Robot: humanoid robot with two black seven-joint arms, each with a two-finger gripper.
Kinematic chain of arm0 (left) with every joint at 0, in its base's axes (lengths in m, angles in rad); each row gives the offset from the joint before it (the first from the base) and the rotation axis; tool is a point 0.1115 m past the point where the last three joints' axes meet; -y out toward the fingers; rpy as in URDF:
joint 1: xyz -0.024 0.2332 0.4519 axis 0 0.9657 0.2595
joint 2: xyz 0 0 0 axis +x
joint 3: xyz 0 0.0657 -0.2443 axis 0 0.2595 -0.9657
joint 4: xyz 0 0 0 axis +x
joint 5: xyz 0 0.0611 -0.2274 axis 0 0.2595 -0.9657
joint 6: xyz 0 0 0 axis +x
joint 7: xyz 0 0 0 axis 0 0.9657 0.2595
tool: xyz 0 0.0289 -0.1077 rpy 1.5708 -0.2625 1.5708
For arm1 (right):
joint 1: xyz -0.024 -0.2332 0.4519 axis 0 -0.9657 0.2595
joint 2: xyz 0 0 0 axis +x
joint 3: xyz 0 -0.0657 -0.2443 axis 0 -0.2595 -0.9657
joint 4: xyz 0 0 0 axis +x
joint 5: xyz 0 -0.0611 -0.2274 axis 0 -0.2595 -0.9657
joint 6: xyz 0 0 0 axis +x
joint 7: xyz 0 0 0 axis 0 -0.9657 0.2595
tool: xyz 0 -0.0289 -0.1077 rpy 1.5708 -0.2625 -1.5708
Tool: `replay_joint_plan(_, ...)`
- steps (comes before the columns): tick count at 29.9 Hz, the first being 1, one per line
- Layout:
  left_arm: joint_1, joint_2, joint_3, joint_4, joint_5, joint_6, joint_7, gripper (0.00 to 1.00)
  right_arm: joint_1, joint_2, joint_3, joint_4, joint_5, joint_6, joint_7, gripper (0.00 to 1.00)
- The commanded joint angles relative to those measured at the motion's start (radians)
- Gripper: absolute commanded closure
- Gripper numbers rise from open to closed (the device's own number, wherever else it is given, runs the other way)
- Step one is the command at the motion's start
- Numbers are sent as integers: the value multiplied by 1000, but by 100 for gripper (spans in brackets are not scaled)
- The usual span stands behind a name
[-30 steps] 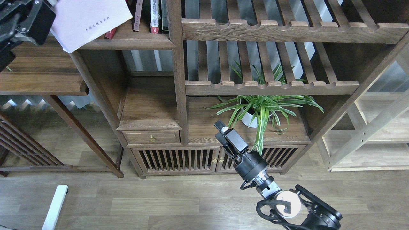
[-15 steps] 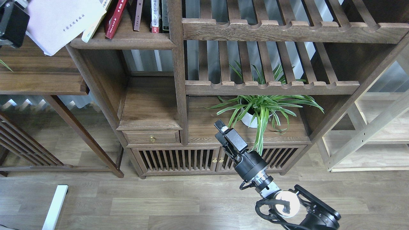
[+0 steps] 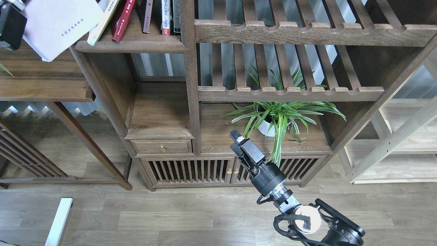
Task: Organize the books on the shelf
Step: 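Push the white book onto the top shelf beside the other books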
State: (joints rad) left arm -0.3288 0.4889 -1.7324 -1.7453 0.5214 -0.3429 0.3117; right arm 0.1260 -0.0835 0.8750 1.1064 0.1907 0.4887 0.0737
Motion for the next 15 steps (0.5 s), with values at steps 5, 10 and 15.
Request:
replay_joint_plan(5, -12, -1, -4, 0, -6, -16, 58, 99, -5, -5, -1, 3, -1, 0, 0, 1)
replay_joint_plan(10, -18, -3, -10, 0, -24, -15, 66, 100, -5, -10, -2, 3, -2, 0, 0, 1)
replay_joint_plan(15, -38, 5, -22, 16, -23, -1, 96, 100, -5, -9, -5, 9, -5, 0, 0, 1)
